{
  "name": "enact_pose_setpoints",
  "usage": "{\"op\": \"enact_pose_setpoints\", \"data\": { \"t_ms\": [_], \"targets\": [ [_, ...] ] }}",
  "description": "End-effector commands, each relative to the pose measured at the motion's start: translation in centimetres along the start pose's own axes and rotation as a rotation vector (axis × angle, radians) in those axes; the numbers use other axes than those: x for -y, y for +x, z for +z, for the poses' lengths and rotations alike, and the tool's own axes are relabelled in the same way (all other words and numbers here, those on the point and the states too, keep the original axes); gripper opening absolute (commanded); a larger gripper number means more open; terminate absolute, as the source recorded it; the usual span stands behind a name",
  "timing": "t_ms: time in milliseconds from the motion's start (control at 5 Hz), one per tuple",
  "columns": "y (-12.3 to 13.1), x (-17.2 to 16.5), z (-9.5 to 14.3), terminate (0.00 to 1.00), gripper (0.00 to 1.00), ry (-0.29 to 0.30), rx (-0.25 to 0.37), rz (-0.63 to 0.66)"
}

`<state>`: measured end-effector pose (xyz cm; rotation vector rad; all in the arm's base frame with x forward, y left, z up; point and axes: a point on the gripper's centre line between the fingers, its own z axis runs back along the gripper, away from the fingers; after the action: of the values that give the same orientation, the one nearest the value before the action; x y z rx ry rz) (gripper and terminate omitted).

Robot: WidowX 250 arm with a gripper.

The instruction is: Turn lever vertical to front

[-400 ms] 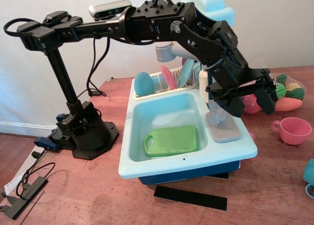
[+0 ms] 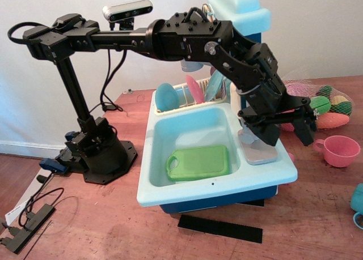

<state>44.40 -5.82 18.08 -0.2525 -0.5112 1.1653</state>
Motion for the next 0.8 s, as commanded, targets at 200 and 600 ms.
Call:
{"op": "enact_pose_setpoints", "data": {
  "t_ms": [200,600],
  "targets": [
    [2.9,-1.8,2.7,0.0,1.0,-0.066,0.062,0.055],
    [4.0,-4.9,5.0,0.0,1.0,-0.067,0.099,0.08]
  ]
}}
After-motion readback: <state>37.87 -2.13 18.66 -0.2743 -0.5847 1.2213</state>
